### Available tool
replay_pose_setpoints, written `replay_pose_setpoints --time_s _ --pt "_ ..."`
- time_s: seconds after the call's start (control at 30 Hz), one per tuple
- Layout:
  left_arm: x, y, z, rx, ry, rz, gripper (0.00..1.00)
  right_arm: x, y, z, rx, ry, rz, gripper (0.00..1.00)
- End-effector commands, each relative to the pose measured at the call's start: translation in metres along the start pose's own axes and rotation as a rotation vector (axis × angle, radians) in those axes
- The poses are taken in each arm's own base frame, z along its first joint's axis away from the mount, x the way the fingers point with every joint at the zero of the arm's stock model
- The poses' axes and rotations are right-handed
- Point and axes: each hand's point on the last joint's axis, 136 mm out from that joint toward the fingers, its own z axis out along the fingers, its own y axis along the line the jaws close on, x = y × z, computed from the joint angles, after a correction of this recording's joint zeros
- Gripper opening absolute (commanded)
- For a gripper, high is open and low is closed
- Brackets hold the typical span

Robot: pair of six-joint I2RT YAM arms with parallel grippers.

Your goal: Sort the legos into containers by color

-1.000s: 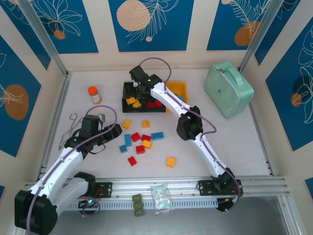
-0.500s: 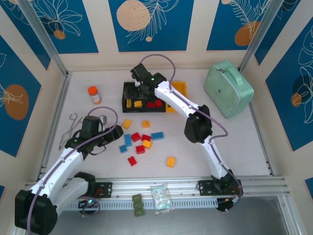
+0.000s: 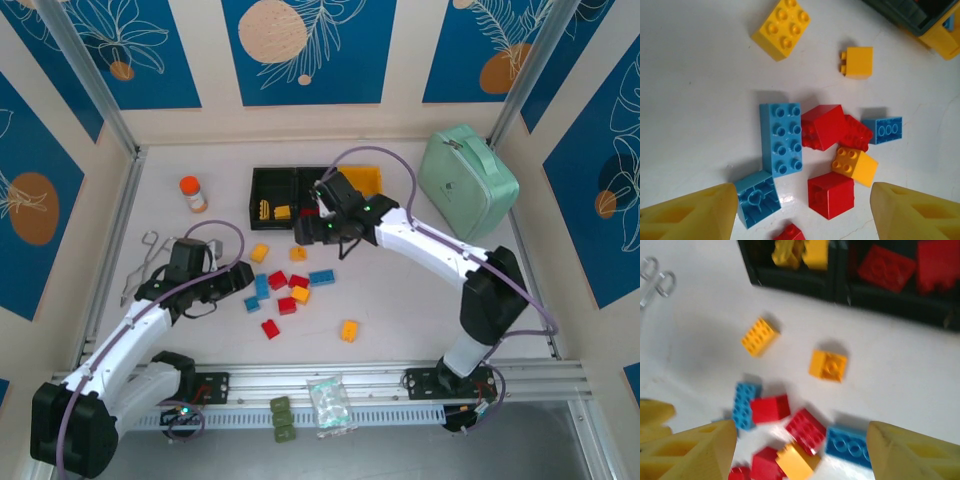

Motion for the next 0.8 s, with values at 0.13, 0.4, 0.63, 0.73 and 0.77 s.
replay_pose_setpoints --time_s 0.13,0.4,0.63,0.73,0.77 --pt "0.037 0.013 0.005 -0.088 0.114 0.013 0.7 0.033 -0.021 -0.03 -0.021 -0.041 0.066 0.7" --pt "0.054 0.013 0.018 -0.119 0.141 0.028 0.7 0.066 -0.032 -0.03 -0.031 -0.016 0.098 0.7" --pt "0.065 0.025 0.024 -0.212 0.165 0.042 0.7 0.087 -0.037 -0.013 -0.009 0.035 0.124 0.7" --pt "0.063 0.033 0.026 -0.254 0.14 0.046 0.71 0.09 -0.035 -0.007 -0.018 0.043 0.135 0.7" --pt "0.061 0.035 0.026 -0.267 0.13 0.046 0.71 0.091 -0.034 -0.005 -0.02 0.047 0.139 0.69"
